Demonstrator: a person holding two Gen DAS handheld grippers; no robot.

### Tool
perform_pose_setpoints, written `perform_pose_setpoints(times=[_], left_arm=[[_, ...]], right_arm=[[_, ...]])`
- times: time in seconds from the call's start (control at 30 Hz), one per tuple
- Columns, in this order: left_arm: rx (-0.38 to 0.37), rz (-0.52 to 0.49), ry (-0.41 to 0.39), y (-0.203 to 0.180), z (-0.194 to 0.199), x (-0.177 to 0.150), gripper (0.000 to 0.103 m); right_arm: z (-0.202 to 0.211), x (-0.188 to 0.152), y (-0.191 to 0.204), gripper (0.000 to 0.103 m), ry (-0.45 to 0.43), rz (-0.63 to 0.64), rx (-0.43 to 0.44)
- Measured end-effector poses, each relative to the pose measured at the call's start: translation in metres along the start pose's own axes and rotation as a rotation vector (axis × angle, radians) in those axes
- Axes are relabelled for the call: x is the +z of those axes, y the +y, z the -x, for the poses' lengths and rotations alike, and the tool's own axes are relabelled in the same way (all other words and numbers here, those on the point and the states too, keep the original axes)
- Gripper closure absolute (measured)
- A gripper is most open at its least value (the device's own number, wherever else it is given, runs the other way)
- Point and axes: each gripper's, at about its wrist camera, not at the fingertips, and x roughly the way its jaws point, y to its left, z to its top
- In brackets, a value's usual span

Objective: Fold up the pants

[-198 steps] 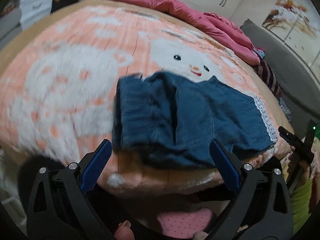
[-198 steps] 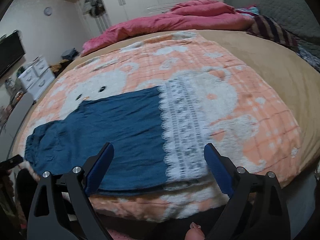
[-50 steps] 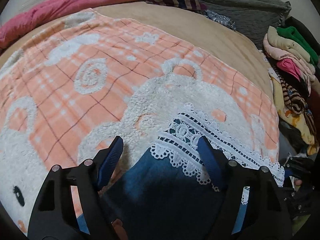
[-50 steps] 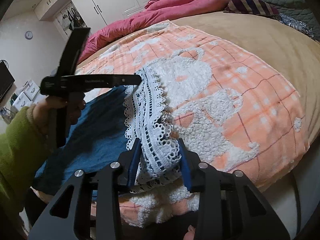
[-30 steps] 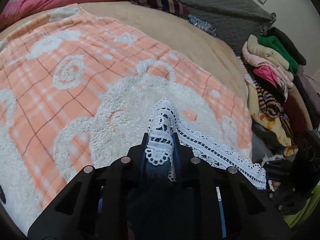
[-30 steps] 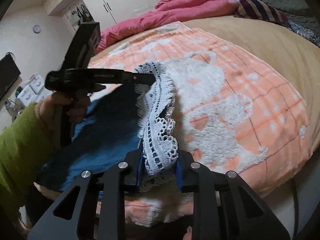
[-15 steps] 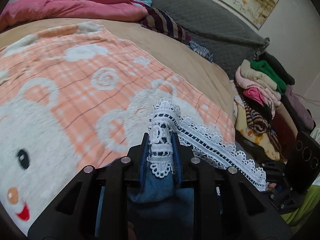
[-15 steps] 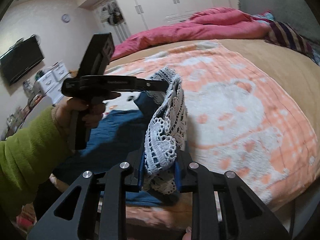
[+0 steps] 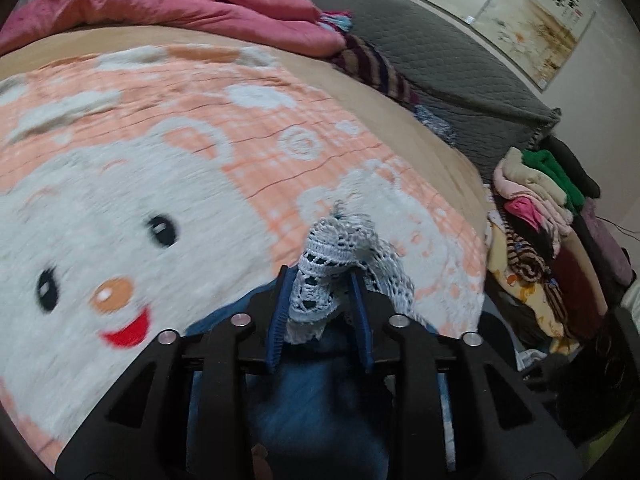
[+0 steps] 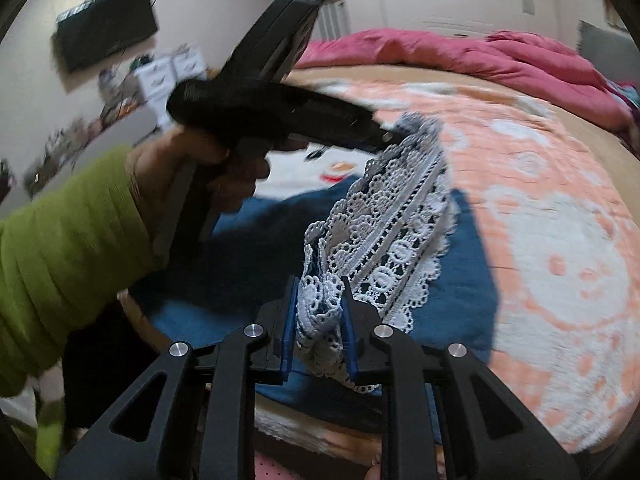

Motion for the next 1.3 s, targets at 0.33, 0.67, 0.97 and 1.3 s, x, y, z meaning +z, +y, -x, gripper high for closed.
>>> perform_pose_setpoints(times=[0.33, 0.67, 0.97, 1.3], left_arm=[[0.046, 0.21, -0.036, 0.034, 0.039, -0.026, 0.053], [-0.001, 0.308, -0.071, 0.033, 0.029, -0.046, 0.045], [-0.036, 0.309, -0.075, 0.032, 0.015, -0.043, 0.05], [-0.004, 0.298, -0.066, 0.032, 0.007, -0.043, 0.092]], right_arm=[[-0.037, -0.015, 0.033, 0.085, 0.103, 0.113, 0.029], [-0.022, -0.017, 0.03, 0.055, 0.091, 0.13, 0.101], [0.014, 0.016, -0.061, 0.041, -0.008, -0.093, -0.068], [-0.064, 0.064, -0.137, 0.041, 0.102, -0.304, -0.121]])
